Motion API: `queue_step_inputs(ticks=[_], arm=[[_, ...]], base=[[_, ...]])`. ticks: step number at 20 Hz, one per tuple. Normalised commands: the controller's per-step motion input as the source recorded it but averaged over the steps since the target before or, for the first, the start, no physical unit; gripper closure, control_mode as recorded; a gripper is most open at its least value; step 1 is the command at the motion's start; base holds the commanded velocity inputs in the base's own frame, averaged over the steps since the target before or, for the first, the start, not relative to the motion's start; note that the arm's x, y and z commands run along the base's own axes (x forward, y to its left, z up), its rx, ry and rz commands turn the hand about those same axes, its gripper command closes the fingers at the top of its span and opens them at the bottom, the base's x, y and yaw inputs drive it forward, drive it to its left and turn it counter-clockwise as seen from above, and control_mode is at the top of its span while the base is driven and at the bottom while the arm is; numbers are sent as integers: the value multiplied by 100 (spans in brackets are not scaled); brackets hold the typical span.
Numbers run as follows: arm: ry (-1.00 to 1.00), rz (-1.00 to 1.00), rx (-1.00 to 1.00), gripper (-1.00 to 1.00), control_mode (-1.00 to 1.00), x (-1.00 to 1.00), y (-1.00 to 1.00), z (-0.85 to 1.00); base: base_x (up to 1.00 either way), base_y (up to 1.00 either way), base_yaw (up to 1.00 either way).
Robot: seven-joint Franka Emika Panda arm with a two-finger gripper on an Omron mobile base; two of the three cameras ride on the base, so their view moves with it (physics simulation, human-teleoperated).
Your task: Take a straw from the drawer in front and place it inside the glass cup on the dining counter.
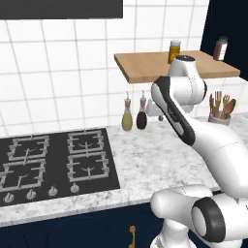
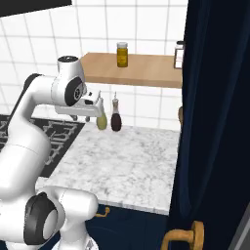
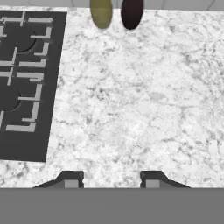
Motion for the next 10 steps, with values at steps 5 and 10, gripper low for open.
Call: queue_step_inputs(ticks=[5,10], arm=[[0,0,0,-100,100,0,0,0],[0,0,0,-100,100,0,0,0]], base=[[-36,1,0],[-83,10,-33]])
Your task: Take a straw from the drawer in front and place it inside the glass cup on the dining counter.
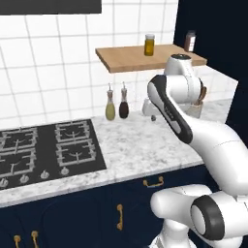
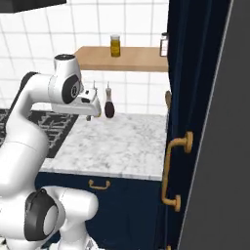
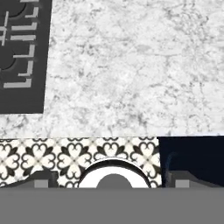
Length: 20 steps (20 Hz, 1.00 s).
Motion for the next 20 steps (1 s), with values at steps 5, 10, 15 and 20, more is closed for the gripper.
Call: queue_step_inputs(ticks=[5,10,15,20], arm=[[0,0,0,-100,100,0,0,0],[0,0,0,-100,100,0,0,0],[0,0,0,-100,100,0,0,0],[0,0,0,-100,100,0,0,0]], base=[[-40,43,-70],[-14,62,-66],[-9,70,-62],[-11,72,-59]])
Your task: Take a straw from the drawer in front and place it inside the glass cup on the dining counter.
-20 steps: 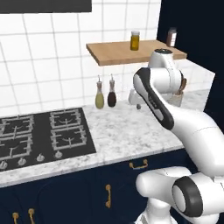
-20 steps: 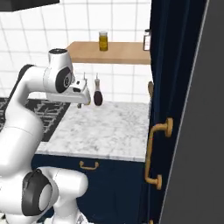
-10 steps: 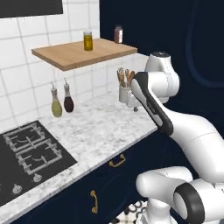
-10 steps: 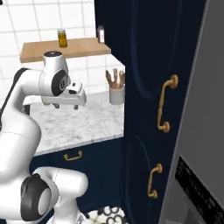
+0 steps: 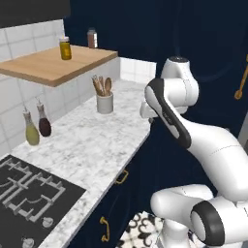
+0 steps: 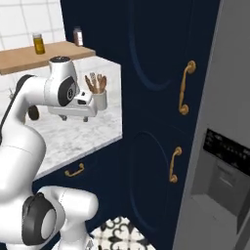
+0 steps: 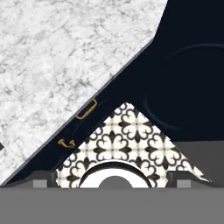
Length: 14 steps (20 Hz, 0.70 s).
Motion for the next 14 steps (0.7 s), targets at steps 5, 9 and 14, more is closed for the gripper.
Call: queue_step_inputs(ticks=[5,9,14], arm=[[0,0,0,-100,100,0,0,0],[0,0,0,-100,100,0,0,0],[0,0,0,-100,100,0,0,0]], base=[[-27,78,-51],[-20,81,-44],[1,84,-36]])
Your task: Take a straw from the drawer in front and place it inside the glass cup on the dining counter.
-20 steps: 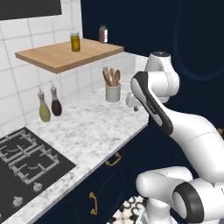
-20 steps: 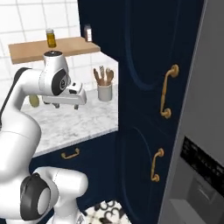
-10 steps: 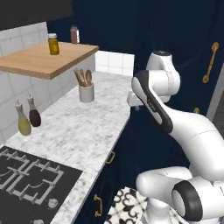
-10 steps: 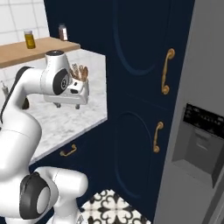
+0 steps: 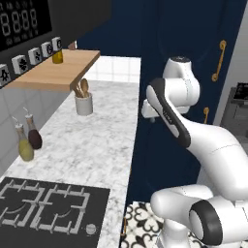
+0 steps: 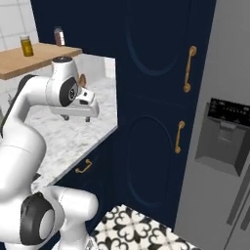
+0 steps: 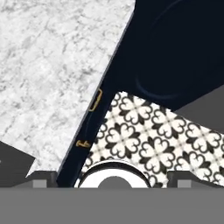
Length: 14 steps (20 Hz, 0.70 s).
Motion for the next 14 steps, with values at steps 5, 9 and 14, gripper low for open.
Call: queue_step_inputs(ticks=[5,9,14], arm=[[4,-25,36,-100,-100,3,2,0],[6,-8,60,-100,-100,1,-92,-22],[1,-1,62,-100,-100,0,-84,-50]], base=[[0,0,0],[0,0,0],[0,0,0]])
